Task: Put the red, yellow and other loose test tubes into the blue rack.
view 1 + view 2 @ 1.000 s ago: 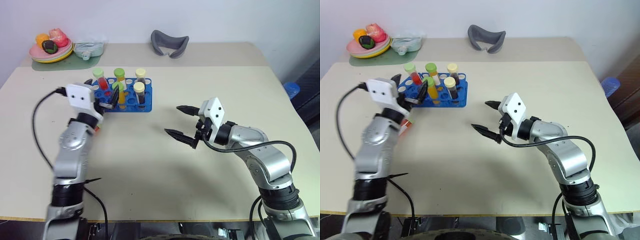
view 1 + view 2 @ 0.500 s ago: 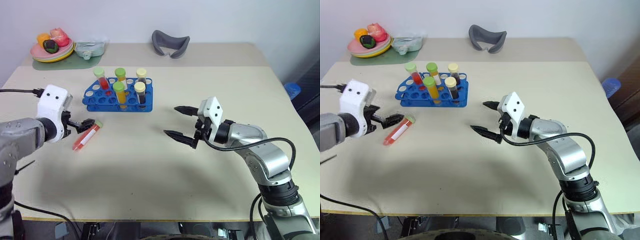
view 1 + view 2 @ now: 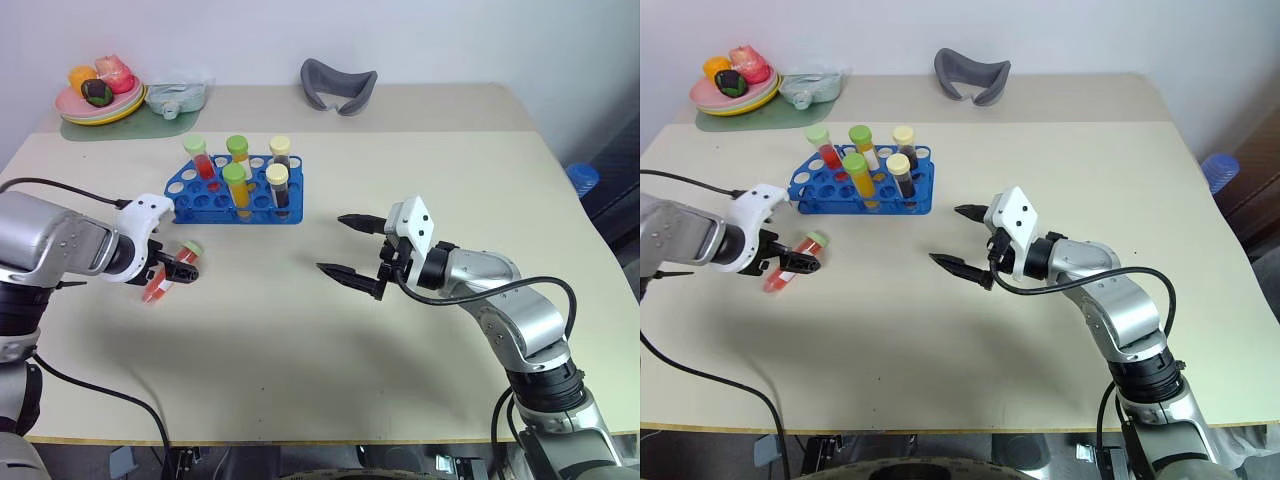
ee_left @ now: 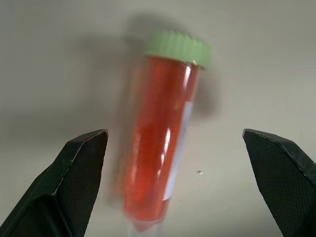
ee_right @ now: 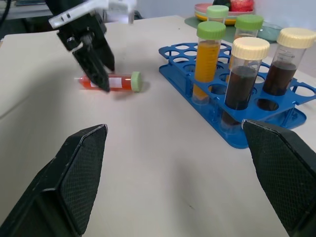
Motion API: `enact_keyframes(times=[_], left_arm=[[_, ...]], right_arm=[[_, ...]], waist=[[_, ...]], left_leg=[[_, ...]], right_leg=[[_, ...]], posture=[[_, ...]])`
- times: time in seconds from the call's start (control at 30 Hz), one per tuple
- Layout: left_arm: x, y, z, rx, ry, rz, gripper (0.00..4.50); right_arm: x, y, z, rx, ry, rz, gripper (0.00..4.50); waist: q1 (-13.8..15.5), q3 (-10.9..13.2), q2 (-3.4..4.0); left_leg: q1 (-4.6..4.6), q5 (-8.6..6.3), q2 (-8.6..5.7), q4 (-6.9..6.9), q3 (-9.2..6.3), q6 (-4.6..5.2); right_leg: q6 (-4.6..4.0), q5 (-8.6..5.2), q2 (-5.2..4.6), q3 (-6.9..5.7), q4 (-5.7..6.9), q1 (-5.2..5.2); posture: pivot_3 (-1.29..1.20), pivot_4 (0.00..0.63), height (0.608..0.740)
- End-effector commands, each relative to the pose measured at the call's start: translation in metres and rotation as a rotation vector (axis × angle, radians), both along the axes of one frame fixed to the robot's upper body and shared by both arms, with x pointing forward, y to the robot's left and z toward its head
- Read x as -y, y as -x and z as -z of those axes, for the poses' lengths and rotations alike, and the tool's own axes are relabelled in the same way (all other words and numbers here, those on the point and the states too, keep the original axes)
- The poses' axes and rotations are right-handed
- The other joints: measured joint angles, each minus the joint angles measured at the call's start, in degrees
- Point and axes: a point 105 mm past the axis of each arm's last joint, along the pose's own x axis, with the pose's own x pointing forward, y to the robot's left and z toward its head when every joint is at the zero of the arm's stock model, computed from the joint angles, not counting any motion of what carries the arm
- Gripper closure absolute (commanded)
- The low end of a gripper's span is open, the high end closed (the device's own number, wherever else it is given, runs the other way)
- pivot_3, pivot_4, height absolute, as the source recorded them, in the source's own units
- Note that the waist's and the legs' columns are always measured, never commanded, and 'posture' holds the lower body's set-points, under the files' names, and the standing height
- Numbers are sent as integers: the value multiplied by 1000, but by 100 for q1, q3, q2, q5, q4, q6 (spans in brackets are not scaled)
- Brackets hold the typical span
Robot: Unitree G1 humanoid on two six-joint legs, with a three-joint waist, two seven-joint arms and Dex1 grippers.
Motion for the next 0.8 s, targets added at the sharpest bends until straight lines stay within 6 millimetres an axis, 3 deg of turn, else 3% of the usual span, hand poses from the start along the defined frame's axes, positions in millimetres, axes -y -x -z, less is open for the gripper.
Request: enact_keyframes(times=[0.03,0.33,0.6,0.7,0.8], left_arm=[[-4,-4,-6,-5,-29,41,20],[-26,-24,-9,-3,-154,91,20],[-20,-16,2,-95,-107,124,20],[-21,-14,4,-106,-113,123,816],[-24,-13,7,-113,-118,105,2280]], right_arm=[[-4,7,-11,53,-23,-17,0],[-6,10,-9,49,-32,-7,0],[-8,10,-9,52,-39,-8,0],[-9,10,-9,53,-41,-12,0],[-10,10,-10,54,-43,-17,0]], waist=[[3,0,0],[5,0,0],[5,0,0],[0,0,0],[2,0,0]], left_leg=[[0,0,0,0,0,0],[-5,0,0,3,1,0],[-7,0,0,4,0,1],[-6,0,0,4,0,1],[-6,0,0,4,0,1]], right_leg=[[0,0,0,0,1,0],[0,0,1,-1,-1,-2],[0,0,0,-1,0,-2],[0,0,0,-1,1,-2],[0,0,0,0,1,-2]], posture=[[0,150,740],[0,150,740],[0,150,740],[0,150,740],[0,150,740]])
